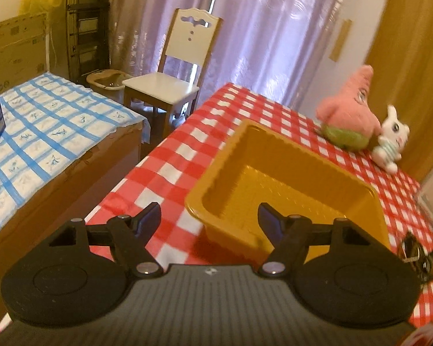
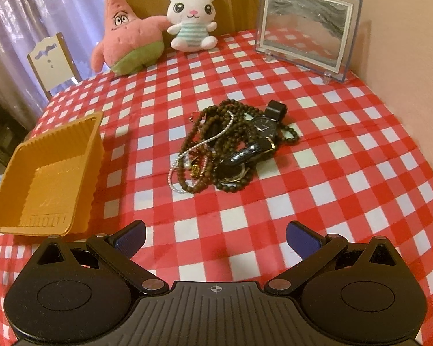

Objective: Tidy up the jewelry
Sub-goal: 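Move the left gripper to the orange tray and clamp its rim, then grasp a black bracelet from the jewelry pile with the right gripper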

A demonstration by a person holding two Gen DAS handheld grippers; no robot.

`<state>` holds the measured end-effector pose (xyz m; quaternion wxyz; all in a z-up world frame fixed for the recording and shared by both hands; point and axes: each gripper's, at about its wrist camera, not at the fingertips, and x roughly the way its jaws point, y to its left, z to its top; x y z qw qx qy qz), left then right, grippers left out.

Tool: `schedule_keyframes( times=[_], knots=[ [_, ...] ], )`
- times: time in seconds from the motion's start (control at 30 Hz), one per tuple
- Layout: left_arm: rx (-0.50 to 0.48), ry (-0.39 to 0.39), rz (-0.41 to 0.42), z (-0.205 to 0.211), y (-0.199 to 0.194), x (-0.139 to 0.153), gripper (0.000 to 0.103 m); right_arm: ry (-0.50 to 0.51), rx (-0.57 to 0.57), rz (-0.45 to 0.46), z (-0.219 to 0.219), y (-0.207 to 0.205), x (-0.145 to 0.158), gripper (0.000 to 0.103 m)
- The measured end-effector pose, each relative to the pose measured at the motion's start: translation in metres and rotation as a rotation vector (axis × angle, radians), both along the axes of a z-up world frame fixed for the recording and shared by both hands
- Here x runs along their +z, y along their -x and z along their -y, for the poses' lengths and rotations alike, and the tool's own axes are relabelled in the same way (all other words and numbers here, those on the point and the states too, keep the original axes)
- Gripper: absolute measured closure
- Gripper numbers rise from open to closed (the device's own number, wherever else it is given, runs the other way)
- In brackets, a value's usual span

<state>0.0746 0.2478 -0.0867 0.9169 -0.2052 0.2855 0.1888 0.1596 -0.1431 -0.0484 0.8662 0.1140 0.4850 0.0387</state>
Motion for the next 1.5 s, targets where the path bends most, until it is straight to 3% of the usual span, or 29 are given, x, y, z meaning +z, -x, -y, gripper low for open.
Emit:
schedule_keyframes(
  times=[0.3, 0.5, 0.7, 0.83, 1.13, 1.17, 1.23, 1.5],
  knots=[
    [-0.014, 0.017, 0.027, -0.016, -0.031, -0.027, 0.055, 0.022, -0.008, -0.020, -0.014, -0.014, -0.007, 0.000],
    [-0.023, 0.003, 0.040, -0.013, -0.042, -0.037, 0.061, 0.034, -0.020, -0.033, -0.015, -0.018, -0.009, 0.000],
    [-0.030, -0.001, 0.041, -0.012, -0.049, -0.044, 0.072, 0.041, -0.031, -0.041, -0.015, -0.018, -0.011, 0.000],
    [-0.020, -0.005, 0.054, -0.012, -0.050, -0.044, 0.091, 0.049, -0.036, -0.043, -0.014, -0.017, -0.012, 0.000],
    [-0.042, -0.075, 0.080, 0.008, -0.050, -0.034, 0.092, 0.096, -0.084, -0.017, -0.005, -0.012, -0.016, 0.000],
    [-0.049, -0.080, 0.083, 0.012, -0.051, -0.033, 0.092, 0.103, -0.088, -0.005, -0.003, -0.011, -0.016, 0.002],
    [-0.069, -0.079, 0.083, 0.020, -0.053, -0.032, 0.092, 0.101, -0.089, 0.024, 0.002, -0.009, -0.017, 0.020],
    [-0.076, -0.094, 0.089, 0.030, -0.050, -0.029, 0.092, 0.028, -0.107, 0.118, 0.024, -0.019, -0.018, 0.037]
  ],
)
